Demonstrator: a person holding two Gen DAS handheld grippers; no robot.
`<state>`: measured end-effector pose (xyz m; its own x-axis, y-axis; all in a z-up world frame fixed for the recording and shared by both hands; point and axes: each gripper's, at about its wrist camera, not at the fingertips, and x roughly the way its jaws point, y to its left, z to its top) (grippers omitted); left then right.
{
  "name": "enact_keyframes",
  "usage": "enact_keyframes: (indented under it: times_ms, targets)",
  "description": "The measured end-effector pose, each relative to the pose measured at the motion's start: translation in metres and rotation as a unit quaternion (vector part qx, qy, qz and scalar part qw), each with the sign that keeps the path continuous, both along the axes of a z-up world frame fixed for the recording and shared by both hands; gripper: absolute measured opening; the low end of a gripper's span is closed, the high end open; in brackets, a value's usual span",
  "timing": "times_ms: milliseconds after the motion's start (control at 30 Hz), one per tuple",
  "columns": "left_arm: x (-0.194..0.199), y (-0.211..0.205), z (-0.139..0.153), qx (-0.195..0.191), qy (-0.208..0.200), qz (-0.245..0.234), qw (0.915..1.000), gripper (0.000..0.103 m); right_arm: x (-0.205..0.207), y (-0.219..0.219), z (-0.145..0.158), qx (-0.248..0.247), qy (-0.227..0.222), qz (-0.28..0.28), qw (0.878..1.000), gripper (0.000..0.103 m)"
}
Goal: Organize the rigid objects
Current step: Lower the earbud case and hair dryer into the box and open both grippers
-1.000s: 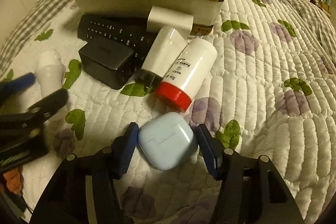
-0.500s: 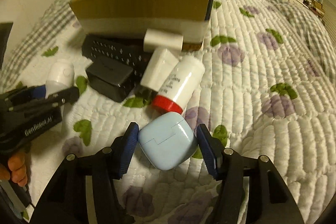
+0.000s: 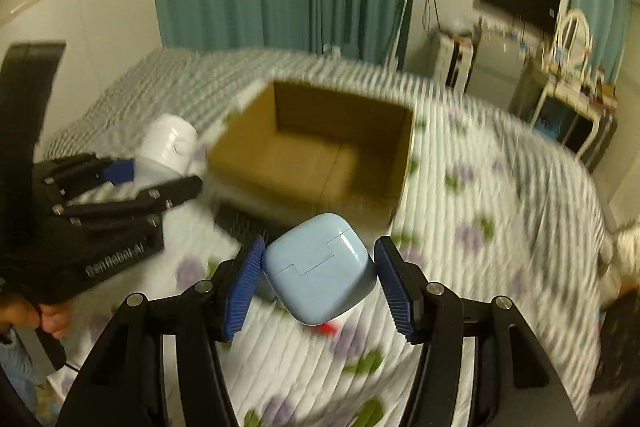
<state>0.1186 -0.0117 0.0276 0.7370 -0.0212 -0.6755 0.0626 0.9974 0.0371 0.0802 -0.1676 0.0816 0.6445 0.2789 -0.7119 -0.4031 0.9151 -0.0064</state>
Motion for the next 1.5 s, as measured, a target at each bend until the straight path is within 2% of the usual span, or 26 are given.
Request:
enact_keyframes:
  times_ms: [133,267,433,533,733,767,867,1033,1133,1267,1300,1333,1400,1500]
  targets:
    - [0.037,-0.004,0.012,-0.006,-0.014,0.001,0.9999,0.044,0.041,0.001,0.029,0.004,-0.033,-0.001,0.999,0.057]
    - [0.079,-0.006,0.008,-0.004,-0.01,0.001,0.9999,0.044,0.085,0.002,0.038,0.012,-0.04,-0.002,0.999,0.057]
    - [0.122,-0.011,-0.016,0.001,0.008,0.002,1.0,0.044,0.131,0.004,0.025,0.004,-0.039,-0.003,0.999,0.057]
    - [0.133,-0.014,-0.036,0.001,0.021,0.0,0.9998,0.044,0.153,0.002,0.011,0.003,-0.03,-0.002,1.0,0.057]
    - [0.146,-0.02,-0.052,0.012,0.02,-0.013,0.9997,0.046,0.173,-0.003,-0.011,0.012,-0.017,-0.004,1.0,0.057]
    - [0.147,-0.021,-0.053,0.016,0.017,-0.013,0.9996,0.049,0.172,-0.002,-0.014,0.013,-0.016,-0.004,1.0,0.057]
    - [0.148,-0.021,-0.052,0.031,0.002,0.002,0.9995,0.077,0.179,-0.001,-0.02,0.014,-0.014,-0.001,1.0,0.057]
    - [0.144,-0.009,-0.043,0.025,-0.013,0.016,0.9995,0.078,0.185,-0.001,-0.026,0.015,-0.012,-0.002,1.0,0.057]
    - [0.137,-0.003,-0.036,0.038,-0.024,0.026,0.9987,0.078,0.192,0.0,-0.029,0.02,-0.005,-0.006,1.0,0.057]
    - [0.119,0.005,-0.022,0.037,-0.04,0.036,0.9979,0.078,0.2,-0.001,-0.033,0.043,0.002,-0.012,0.999,0.057]
    - [0.115,0.006,-0.019,0.036,-0.043,0.037,0.9977,0.078,0.199,0.0,-0.032,0.043,0.004,-0.013,0.999,0.064]
    - [0.11,0.007,-0.015,0.037,-0.046,0.038,0.9975,0.079,0.197,0.001,-0.03,0.04,0.002,-0.014,0.999,0.078]
    - [0.095,0.009,-0.004,0.036,-0.057,0.04,0.9969,0.088,0.185,0.002,-0.021,0.035,-0.015,-0.017,0.999,0.081]
    - [0.071,0.01,0.012,0.031,-0.078,0.041,0.9956,0.092,0.163,-0.001,-0.003,0.022,-0.032,-0.019,0.999,0.081]
